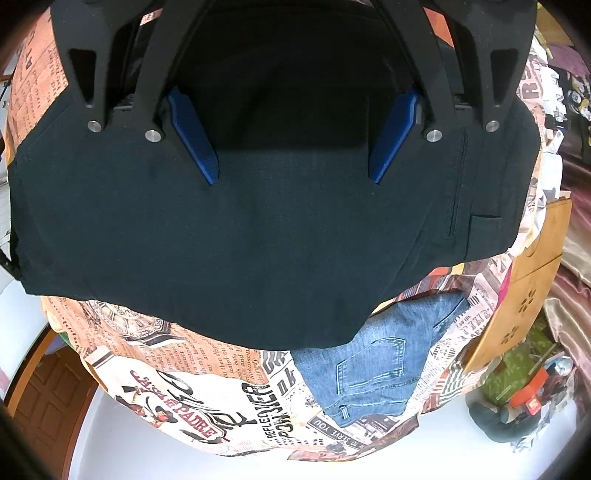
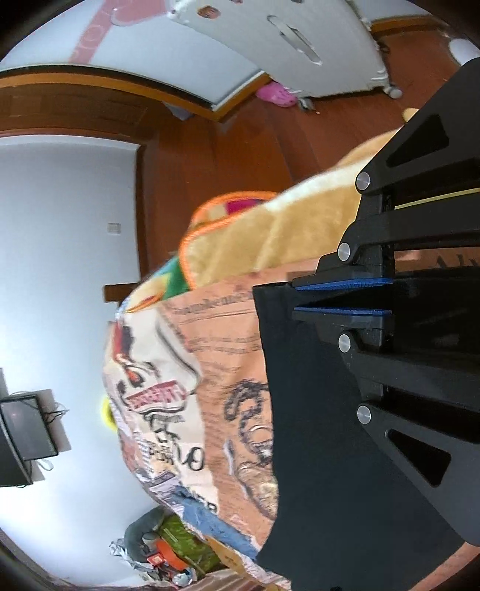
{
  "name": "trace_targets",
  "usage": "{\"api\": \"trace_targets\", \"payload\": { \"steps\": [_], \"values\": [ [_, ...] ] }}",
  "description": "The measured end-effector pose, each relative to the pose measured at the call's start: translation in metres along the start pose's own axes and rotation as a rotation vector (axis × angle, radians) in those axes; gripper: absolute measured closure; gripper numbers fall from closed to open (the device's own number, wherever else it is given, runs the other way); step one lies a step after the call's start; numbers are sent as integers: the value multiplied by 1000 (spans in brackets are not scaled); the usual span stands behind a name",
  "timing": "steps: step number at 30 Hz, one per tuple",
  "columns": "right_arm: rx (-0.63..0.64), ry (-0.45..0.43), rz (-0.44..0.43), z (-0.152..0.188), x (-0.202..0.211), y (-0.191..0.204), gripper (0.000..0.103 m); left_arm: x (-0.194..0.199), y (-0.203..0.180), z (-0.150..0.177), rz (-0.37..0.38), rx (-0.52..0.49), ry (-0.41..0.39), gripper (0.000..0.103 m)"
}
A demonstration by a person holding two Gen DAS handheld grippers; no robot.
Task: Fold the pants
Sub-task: 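Press the trousers flat with the left tool while the right tool smooths the leg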
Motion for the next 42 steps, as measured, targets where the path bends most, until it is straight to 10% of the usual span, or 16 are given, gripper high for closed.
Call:
{"api": "trace_targets", "payload": {
  "steps": [20, 31, 38, 42],
  "values": [
    [32, -39, 75, -27, -3, 0, 99, -1, -2, 0, 14, 8, 1, 18],
    [-70, 132, -35, -3, -27, -4, 98, 3, -3, -2, 14, -20, 14, 19],
    [8, 174, -186, 25, 11, 51, 59, 32, -40, -20, 81, -95, -40, 19],
    [70, 245, -250, 55, 7, 88, 56, 29, -75, -17, 73, -180, -30, 19]
  ]
}}
Point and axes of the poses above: each gripper's, at about its wrist camera, not at the fingertips, and x roughly against the way its jaws point, y to its left, z to its underside, the point moved 9 cm from there along -x, roughly the way its jaws point, and after that the axes turned 8 degrees about y, right-handed, at the moved point
